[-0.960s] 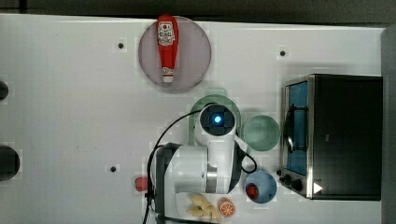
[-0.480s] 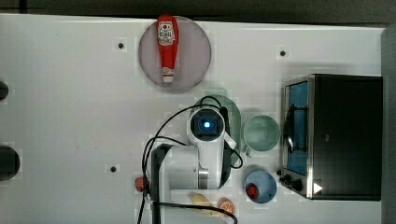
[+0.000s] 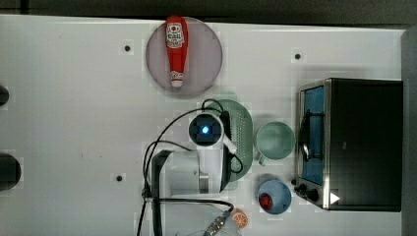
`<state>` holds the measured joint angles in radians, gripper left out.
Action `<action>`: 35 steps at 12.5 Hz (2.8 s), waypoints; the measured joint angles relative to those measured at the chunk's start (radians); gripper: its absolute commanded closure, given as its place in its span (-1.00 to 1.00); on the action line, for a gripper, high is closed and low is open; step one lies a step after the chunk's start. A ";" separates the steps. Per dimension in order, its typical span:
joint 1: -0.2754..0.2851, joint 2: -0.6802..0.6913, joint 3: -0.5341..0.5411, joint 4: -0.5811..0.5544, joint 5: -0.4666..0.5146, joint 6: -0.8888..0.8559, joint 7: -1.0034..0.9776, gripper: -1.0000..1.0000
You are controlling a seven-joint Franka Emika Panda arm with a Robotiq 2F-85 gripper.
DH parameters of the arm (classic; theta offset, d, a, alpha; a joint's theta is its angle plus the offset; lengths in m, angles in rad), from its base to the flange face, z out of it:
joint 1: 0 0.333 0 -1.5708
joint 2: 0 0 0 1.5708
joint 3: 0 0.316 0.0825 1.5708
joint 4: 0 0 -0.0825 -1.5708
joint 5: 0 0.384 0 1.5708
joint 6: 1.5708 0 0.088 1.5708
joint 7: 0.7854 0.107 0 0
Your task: Drag strainer right to left.
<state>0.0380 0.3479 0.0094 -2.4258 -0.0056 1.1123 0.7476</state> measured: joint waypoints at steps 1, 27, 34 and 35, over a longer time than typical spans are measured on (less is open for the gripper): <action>0.006 0.002 0.006 -0.025 0.000 0.004 0.013 -1.00; 0.502 0.191 0.029 0.322 0.143 -0.133 0.412 -1.00; 0.559 0.266 0.051 0.541 0.286 -0.144 0.450 -1.00; 0.569 0.279 0.047 0.553 0.282 -0.122 0.453 -1.00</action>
<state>0.6074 0.6270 0.0564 -1.8730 0.2761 0.9907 1.2002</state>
